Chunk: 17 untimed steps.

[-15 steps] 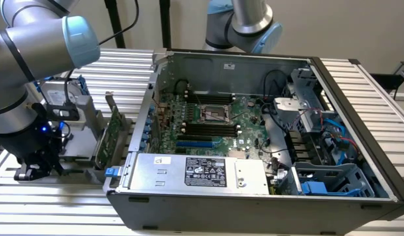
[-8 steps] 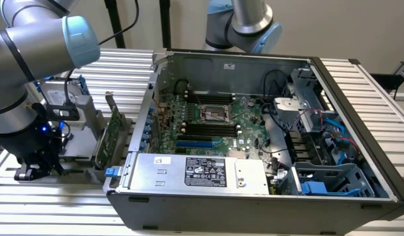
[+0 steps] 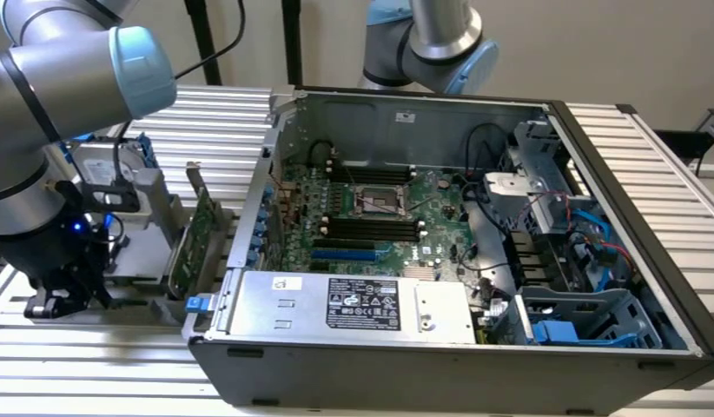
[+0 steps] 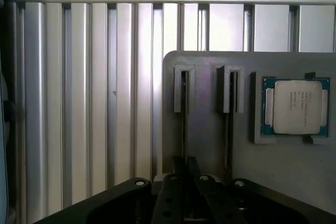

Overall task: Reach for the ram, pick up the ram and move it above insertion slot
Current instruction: 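Pick up the ram and move it above insertion slot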

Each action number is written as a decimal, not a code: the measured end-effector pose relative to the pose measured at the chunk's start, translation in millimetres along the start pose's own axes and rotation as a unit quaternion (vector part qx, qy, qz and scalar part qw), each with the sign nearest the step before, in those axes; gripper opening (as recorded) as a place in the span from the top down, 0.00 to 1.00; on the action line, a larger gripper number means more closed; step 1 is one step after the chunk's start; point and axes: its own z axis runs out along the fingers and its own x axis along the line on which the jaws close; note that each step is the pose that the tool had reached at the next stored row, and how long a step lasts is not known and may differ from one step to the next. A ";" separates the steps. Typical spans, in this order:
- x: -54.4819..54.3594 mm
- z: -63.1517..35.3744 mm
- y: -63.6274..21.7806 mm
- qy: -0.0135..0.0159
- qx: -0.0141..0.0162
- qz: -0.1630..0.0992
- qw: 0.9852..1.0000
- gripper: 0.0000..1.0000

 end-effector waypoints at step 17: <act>0.2 -58.6 1.7 0.000 0.000 0.000 1.000 0.86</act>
